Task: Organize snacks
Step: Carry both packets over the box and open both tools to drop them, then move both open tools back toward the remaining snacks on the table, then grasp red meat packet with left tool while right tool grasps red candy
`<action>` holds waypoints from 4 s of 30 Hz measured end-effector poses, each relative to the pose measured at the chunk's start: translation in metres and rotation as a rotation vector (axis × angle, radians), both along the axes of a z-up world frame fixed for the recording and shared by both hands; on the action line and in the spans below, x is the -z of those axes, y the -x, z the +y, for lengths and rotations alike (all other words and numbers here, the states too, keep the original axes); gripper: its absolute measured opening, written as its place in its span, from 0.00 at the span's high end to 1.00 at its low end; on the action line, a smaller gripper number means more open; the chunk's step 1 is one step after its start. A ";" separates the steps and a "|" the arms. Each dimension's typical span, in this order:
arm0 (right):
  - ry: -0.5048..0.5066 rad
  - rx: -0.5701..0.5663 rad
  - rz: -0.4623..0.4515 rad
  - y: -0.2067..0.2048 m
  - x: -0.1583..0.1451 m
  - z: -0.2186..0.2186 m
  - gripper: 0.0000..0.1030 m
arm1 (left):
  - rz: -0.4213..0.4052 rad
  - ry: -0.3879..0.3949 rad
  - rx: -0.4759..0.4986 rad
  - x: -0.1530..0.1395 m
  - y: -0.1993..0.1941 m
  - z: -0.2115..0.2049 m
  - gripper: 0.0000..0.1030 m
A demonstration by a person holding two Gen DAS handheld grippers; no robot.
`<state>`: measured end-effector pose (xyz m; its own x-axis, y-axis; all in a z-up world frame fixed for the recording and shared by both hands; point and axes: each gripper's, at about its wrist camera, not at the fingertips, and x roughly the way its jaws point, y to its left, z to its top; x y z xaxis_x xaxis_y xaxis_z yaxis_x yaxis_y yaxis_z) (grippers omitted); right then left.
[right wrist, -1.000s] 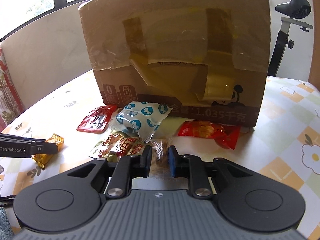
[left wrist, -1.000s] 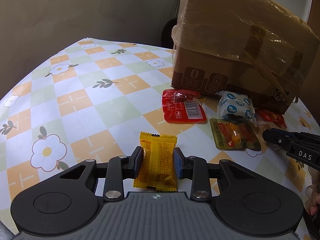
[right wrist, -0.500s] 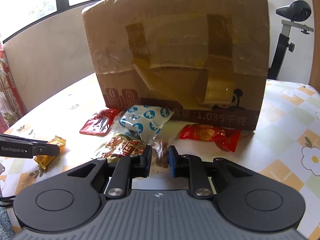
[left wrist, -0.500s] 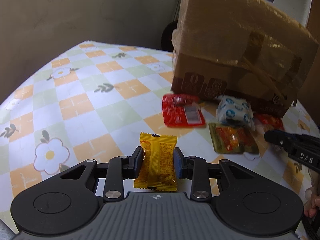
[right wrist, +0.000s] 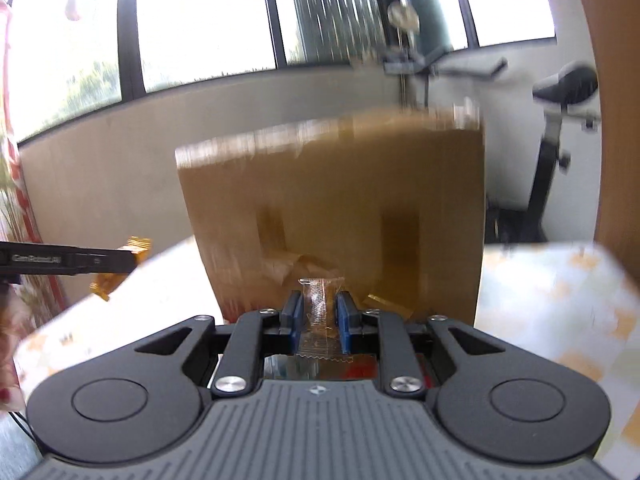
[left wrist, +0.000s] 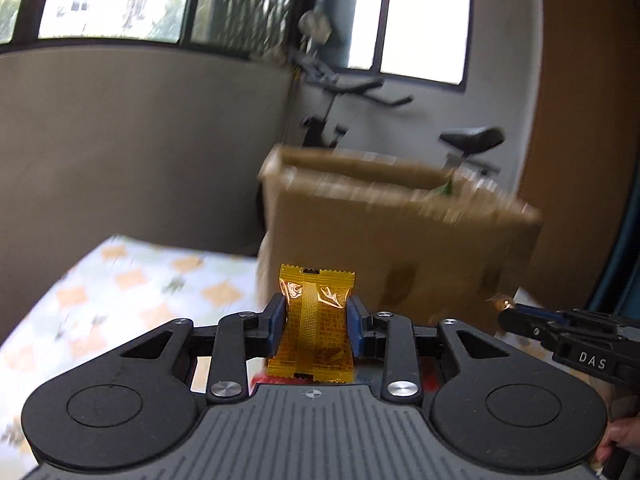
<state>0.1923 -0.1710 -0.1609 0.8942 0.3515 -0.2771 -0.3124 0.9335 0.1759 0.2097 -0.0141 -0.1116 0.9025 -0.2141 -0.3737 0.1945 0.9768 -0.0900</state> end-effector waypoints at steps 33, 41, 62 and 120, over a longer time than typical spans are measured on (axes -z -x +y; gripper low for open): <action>0.118 0.173 0.005 -0.103 -0.072 -0.024 0.79 | 0.096 -0.084 0.090 -0.039 -0.152 -0.092 0.58; 0.088 0.139 -0.072 -0.074 -0.072 -0.021 0.69 | 0.038 -0.075 0.088 -0.047 -0.125 -0.067 0.54; 0.099 0.198 0.039 -0.005 0.011 -0.038 0.63 | 0.163 0.077 -0.034 0.024 -0.066 0.070 0.35; 0.286 -0.118 0.350 -0.073 0.097 0.016 0.39 | 0.342 0.069 -0.058 0.090 -0.041 0.066 0.35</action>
<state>0.2657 -0.1555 -0.2577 0.6881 0.3110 -0.6556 -0.3871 0.9215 0.0308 0.2503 0.0515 -0.2021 0.7391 -0.2017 -0.6427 0.0864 0.9746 -0.2065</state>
